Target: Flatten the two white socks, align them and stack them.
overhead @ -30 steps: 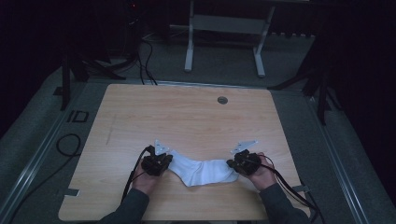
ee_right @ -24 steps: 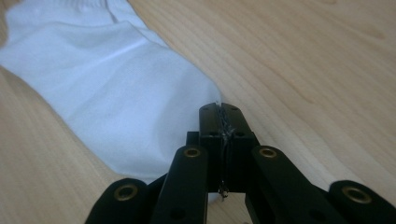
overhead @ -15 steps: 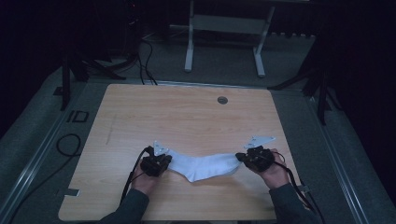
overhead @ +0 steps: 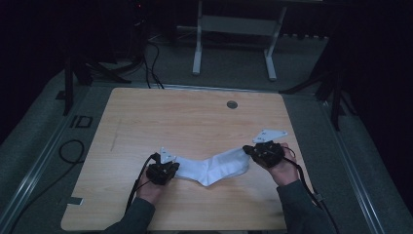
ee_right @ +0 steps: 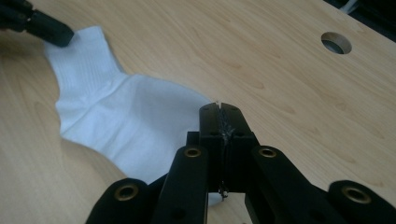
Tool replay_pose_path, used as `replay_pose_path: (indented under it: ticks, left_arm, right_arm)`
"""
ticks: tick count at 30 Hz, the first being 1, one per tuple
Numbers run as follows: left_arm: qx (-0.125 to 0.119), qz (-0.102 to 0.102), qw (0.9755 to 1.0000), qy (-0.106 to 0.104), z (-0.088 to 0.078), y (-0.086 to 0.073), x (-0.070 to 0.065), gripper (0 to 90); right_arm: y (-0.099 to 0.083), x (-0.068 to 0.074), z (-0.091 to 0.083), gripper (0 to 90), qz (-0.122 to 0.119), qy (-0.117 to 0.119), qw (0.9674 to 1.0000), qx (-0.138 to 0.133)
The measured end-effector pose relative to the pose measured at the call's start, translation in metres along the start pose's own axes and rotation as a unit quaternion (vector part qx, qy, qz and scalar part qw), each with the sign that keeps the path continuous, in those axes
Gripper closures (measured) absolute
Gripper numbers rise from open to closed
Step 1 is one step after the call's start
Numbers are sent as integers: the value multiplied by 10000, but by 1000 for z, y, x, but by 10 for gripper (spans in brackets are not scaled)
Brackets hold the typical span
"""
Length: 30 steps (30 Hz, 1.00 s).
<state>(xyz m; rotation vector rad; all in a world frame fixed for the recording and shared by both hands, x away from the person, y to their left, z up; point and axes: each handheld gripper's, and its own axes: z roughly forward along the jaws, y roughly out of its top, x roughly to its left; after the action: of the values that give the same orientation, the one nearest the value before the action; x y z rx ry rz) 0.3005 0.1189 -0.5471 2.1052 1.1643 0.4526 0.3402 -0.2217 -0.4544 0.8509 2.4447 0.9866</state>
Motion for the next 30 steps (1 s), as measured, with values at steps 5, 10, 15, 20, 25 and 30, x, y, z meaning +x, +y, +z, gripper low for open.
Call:
replay_pose_path:
  ticks: [5,10,15,20,25,30]
  left_arm:
    - [83,149,9998,74,1,0,-2,900]
    - [80,147,9998,61,1,0,-1,900]
    - [75,166,9998,69,2,0,-1,900]
    - [52,157,9998,91,2,0,-1,899]
    - [11,145,9998,119,4,0,2,899]
    - [-6,152,9997,183,5,1,4,899]
  right_arm:
    - [-8,-9,26,884,-5,-193,9991,372]
    - [-18,-21,41,884,150,-177,9987,463]
    - [-26,-27,50,882,267,-74,9982,532]
    - [-31,-27,57,844,257,35,9973,683]
    - [-30,-27,53,695,284,-57,9978,591]
    - [-28,-30,47,620,371,-99,9982,463]
